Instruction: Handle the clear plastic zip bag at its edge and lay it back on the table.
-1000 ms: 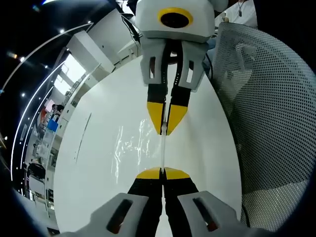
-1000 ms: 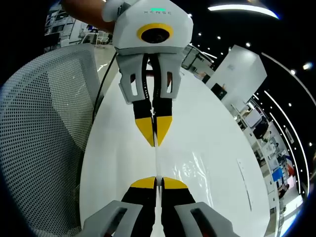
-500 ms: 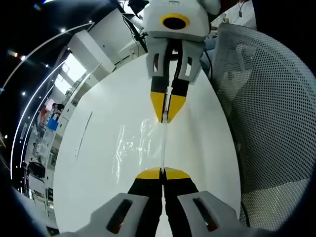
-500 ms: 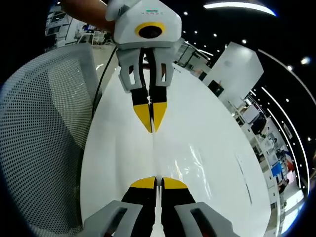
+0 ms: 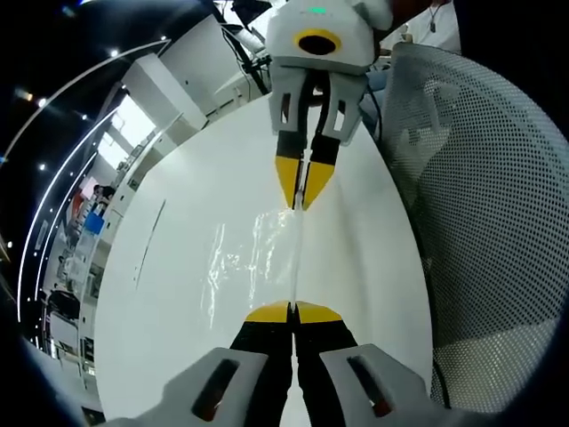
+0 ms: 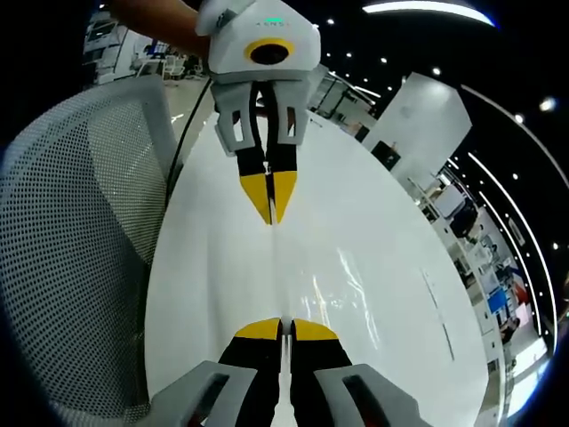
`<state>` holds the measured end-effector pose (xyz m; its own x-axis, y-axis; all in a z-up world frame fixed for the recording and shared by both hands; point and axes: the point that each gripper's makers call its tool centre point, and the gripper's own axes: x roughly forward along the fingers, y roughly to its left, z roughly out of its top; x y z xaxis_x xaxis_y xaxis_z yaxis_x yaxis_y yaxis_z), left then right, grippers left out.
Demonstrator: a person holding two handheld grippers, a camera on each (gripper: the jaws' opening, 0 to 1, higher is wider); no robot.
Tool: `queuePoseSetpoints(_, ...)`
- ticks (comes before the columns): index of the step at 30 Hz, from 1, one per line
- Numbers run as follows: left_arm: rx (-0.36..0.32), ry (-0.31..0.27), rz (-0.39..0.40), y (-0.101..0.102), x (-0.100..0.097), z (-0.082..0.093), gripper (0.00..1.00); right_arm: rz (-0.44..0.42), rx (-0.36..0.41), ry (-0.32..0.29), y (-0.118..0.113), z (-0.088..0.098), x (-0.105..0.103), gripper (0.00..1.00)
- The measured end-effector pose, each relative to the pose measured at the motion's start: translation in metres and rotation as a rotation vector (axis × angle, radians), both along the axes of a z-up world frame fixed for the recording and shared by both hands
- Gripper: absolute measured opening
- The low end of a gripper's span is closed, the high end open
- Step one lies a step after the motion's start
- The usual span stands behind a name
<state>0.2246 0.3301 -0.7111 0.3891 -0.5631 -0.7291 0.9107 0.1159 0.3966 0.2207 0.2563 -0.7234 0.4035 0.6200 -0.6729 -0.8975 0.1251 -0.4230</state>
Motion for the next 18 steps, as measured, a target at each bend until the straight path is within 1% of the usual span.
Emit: queuePoseSetpoints(18,0.013,-0.006,0.022,0.015,0.004,0.001,0.00,-0.026,-0.019,0.004,-0.020,-0.005,0.001,0.00)
